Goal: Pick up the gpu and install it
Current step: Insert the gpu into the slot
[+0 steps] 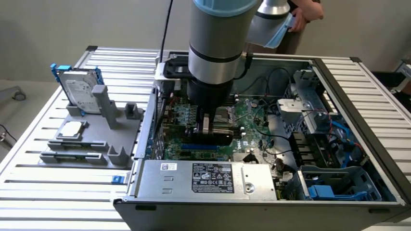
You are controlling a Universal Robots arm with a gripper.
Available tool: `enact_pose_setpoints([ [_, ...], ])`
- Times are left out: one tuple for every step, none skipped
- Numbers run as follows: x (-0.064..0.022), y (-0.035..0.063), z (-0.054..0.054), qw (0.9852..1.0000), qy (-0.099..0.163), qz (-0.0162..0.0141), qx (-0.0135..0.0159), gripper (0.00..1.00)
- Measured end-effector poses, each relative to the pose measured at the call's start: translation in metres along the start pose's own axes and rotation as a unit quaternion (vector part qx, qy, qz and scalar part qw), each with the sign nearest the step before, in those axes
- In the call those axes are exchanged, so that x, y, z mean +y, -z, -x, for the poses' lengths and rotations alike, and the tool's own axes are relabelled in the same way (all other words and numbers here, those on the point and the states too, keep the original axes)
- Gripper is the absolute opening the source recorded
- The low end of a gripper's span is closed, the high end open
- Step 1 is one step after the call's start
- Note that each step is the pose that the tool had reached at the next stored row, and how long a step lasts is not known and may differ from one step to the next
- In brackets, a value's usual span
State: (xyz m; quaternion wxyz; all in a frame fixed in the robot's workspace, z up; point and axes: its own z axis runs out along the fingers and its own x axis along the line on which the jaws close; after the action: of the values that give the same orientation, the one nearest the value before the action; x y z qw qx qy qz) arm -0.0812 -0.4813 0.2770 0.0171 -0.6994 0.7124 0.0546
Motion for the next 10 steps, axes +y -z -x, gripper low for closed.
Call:
enact_pose_setpoints([
  [0.0, -0.0002, 0.0, 1.0, 0.0, 0.0, 0.0, 0.26],
  [0.0, -0.0003, 0.0, 1.0, 0.0, 0.0, 0.0, 0.26],
  [-0.0001, -0.0006, 0.0, 1.0, 0.0, 0.0, -0.0001, 0.26],
  [-0.0001, -0.0011, -0.0001, 1.0, 0.0, -0.0001, -0.0002, 0.26],
  [-0.0001, -0.0015, -0.0001, 1.0, 0.0, -0.0001, -0.0001, 0.26],
  [-0.0001, -0.0021, -0.0002, 1.0, 0.0, 0.0, -0.0001, 0.26],
  [-0.0002, -0.0028, -0.0003, 1.0, 0.0, 0.0, -0.0001, 0.26],
  [-0.0002, -0.0035, -0.0004, 1.0, 0.0, 0.0, 0.0, 0.26],
  [-0.0003, -0.0043, -0.0004, 1.0, 0.0, 0.0, -0.0001, 0.26],
  [-0.0003, -0.0049, -0.0005, 1.0, 0.0, 0.0, 0.0, 0.26],
])
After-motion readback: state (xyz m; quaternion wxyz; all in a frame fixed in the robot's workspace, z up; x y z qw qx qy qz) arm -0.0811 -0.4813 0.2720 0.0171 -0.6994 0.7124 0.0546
